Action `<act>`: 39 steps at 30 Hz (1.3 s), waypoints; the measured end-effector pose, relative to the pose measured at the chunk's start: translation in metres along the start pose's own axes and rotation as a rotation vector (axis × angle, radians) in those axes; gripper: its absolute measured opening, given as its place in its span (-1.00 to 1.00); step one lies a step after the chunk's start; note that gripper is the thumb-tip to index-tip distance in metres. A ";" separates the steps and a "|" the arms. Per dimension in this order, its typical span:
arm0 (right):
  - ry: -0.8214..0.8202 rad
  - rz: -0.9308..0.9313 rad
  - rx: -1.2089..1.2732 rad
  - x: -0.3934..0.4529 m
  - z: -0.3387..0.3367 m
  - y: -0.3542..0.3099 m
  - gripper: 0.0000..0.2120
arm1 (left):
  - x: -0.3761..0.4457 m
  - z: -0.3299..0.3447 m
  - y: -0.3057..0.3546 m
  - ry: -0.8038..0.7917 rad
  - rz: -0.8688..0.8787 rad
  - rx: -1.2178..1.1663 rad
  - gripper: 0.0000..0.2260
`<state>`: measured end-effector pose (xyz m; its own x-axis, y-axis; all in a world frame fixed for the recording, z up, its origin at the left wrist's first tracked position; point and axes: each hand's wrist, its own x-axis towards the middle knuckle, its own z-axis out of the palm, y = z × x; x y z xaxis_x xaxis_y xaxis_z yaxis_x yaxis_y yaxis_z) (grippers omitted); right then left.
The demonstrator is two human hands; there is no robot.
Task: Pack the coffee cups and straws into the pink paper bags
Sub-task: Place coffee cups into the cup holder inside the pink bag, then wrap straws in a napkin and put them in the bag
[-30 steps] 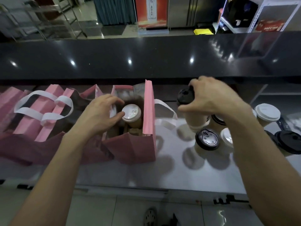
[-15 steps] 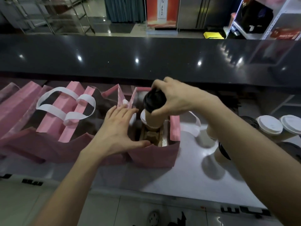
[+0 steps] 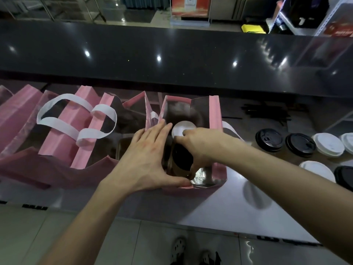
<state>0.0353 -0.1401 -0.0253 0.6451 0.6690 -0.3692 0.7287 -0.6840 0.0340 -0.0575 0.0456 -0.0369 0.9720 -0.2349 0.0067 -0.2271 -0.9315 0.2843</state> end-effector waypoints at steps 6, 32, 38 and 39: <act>-0.032 -0.027 -0.102 0.007 0.019 -0.012 -0.13 | -0.002 -0.003 0.000 -0.014 0.004 0.015 0.35; 0.721 0.470 0.583 -0.156 0.008 0.130 -0.77 | 0.090 -0.032 0.107 0.140 0.258 -0.039 -0.56; 0.641 0.719 0.606 -0.236 0.075 0.203 -0.85 | 0.145 -0.010 0.192 0.092 0.363 0.062 -0.51; 0.633 0.753 0.603 -0.250 0.085 0.218 -0.86 | 0.153 -0.003 0.207 0.083 0.374 0.076 -0.51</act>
<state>0.0133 -0.4806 -0.0045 0.9938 -0.0582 0.0943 -0.0078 -0.8855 -0.4647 0.0445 -0.1825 0.0259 0.8224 -0.5415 0.1745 -0.5671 -0.8047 0.1756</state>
